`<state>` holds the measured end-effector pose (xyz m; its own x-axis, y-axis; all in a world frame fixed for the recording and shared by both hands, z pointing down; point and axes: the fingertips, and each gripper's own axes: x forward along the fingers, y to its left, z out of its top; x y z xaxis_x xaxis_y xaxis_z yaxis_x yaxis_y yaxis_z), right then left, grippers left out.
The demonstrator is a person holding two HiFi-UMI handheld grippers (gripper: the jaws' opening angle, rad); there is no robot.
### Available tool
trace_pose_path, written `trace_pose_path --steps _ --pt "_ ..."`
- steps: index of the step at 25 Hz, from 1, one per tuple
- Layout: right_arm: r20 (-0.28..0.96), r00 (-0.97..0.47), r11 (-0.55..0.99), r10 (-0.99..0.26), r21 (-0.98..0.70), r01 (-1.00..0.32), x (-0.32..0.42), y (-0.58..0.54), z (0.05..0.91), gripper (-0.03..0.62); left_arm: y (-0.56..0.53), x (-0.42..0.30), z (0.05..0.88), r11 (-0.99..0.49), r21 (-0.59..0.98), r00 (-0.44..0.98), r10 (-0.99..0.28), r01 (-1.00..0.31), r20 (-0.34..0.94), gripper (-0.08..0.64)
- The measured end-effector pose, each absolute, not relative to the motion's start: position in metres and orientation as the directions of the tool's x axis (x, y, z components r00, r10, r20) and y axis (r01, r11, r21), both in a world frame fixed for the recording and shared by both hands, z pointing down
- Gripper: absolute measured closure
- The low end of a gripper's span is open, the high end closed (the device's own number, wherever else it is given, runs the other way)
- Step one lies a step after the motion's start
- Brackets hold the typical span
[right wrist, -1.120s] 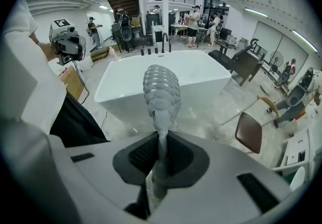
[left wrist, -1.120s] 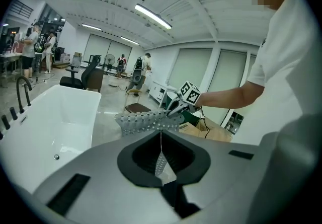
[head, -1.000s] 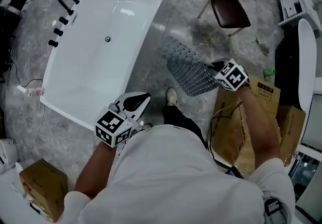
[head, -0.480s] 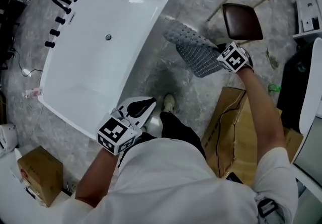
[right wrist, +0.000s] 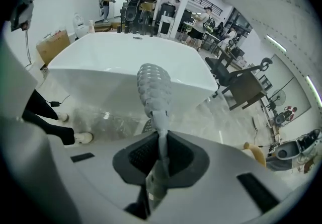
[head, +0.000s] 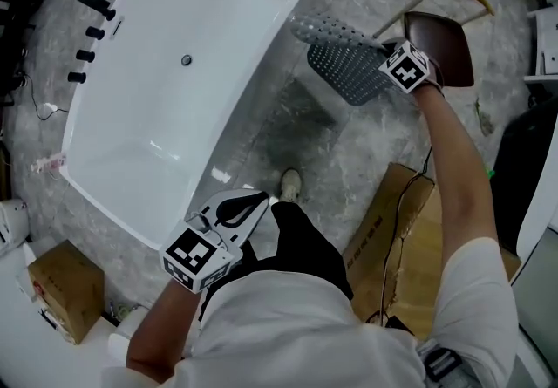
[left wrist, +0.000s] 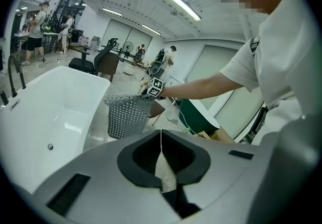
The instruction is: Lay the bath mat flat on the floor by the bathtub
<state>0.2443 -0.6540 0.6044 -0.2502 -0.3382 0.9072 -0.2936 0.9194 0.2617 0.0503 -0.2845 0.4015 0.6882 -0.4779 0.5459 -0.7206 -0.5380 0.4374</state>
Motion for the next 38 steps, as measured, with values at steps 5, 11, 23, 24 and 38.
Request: trace_pose_path --steps 5,11,23,24,38 --pt "0.897 -0.233 0.908 -0.376 0.308 -0.283 0.241 -0.709 0.634 0.554 -0.293 0.053 0.420 -0.501 0.463 0.679 -0.466 -0.731 0.567 0.541" --pt "0.892 -0.218 0.905 -0.395 0.337 -0.261 0.231 -0.733 0.668 0.554 -0.296 0.054 0.445 -0.468 0.491 0.676 -0.443 -0.735 0.589 0.541" --pt "0.933 -0.243 0.955 -0.265 0.218 -0.203 0.208 -0.625 0.776 0.554 -0.291 0.063 0.478 -0.451 0.515 0.681 -0.402 -0.729 0.612 0.541" --pt "0.936 -0.248 0.958 -0.252 0.205 -0.199 0.205 -0.612 0.783 0.554 -0.288 0.064 0.480 -0.452 0.518 0.684 -0.398 -0.726 0.611 0.541" --pt "0.951 -0.282 0.987 -0.122 0.086 -0.137 0.181 -0.457 0.855 0.554 -0.239 0.068 0.510 -0.453 0.545 0.705 -0.369 -0.706 0.606 0.541"
